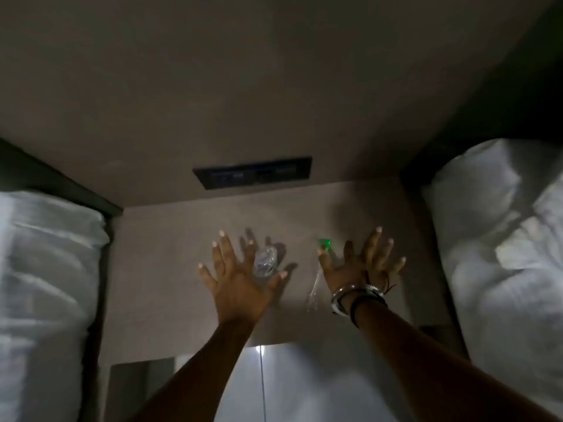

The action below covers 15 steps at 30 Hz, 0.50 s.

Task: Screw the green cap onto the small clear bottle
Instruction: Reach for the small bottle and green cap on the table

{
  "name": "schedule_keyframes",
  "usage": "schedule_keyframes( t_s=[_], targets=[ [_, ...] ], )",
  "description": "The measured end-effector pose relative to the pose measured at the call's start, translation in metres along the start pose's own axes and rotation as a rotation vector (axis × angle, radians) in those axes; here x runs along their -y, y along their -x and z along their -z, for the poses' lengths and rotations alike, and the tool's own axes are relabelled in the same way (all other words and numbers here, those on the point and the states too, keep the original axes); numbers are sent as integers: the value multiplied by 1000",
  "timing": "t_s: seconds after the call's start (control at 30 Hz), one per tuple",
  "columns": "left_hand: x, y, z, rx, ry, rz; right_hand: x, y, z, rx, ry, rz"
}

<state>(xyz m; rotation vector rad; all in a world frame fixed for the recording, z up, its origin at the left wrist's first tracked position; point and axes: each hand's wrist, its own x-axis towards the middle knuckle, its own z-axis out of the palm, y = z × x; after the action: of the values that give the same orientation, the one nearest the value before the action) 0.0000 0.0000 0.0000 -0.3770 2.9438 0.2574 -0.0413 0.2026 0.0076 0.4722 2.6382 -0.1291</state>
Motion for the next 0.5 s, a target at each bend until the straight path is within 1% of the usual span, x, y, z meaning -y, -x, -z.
schedule_keyframes(
  t_s=[0.07, 0.17, 0.27, 0.37, 0.43, 0.5],
  targets=[
    [-4, -5, -16, -52, 21, 30, 10, -13, -14, -16, 62, -24],
    [-2, -12, -38, -134, 185, 66, 13, -32, -35, -51, 82, -24],
    [4, -15, -48, -191, 303, 57, 14, -46, -46, -29, 136, -65],
    [3, -20, -44, -176, 338, 77, 21, -54, -42, -39, 98, -88],
    [1, -20, -43, -158, 337, 96, 25, -55, -39, -29, 20, -79],
    [-2, -18, -41, -156, 381, 117, 32, -56, -32, -12, -84, -133]
  ],
)
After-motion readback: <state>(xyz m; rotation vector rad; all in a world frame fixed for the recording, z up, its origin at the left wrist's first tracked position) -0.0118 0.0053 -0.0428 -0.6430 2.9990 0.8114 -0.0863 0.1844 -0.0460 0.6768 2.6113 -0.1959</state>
